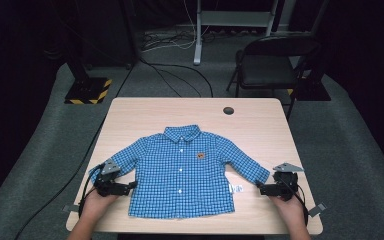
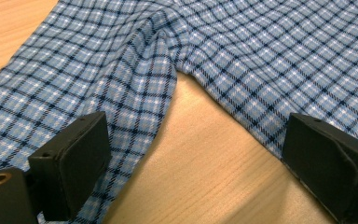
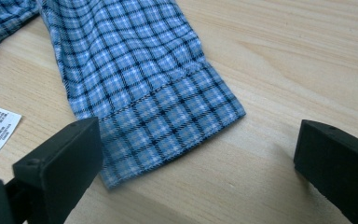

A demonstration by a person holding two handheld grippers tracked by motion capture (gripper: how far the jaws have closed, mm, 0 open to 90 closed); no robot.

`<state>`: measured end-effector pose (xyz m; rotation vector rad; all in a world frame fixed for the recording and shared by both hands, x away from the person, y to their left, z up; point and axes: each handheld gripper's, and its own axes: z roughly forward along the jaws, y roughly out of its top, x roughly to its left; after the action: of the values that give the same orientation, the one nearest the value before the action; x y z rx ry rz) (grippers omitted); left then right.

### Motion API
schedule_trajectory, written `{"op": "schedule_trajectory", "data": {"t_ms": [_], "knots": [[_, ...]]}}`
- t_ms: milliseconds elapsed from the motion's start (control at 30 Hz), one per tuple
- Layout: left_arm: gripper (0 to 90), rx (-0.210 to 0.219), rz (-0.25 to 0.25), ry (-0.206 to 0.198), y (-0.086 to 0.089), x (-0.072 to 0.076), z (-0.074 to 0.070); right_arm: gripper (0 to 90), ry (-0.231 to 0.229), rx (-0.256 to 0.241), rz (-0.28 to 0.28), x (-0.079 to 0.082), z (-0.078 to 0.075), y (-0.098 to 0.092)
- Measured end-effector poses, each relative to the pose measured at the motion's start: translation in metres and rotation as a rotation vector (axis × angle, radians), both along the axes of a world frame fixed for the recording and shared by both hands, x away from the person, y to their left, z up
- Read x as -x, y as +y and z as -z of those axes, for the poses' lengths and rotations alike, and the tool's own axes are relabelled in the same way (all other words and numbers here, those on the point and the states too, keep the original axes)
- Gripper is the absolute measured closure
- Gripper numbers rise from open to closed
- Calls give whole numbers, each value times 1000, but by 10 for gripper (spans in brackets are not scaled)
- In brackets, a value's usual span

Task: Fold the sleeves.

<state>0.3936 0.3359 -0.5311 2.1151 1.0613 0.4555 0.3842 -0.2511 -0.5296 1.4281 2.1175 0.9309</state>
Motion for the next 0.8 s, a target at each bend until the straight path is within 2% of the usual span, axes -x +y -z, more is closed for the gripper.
{"op": "schedule_trajectory", "data": {"t_ms": [333, 400, 800], "knots": [[55, -2, 9, 4, 0, 0, 0, 0, 1, 0, -14, 1, 0, -1], [55, -2, 8, 4, 0, 0, 0, 0, 0, 23, -27, 2, 0, 0], [56, -2, 8, 1, 0, 1, 0, 0, 0, 22, -25, 2, 0, 0]]}}
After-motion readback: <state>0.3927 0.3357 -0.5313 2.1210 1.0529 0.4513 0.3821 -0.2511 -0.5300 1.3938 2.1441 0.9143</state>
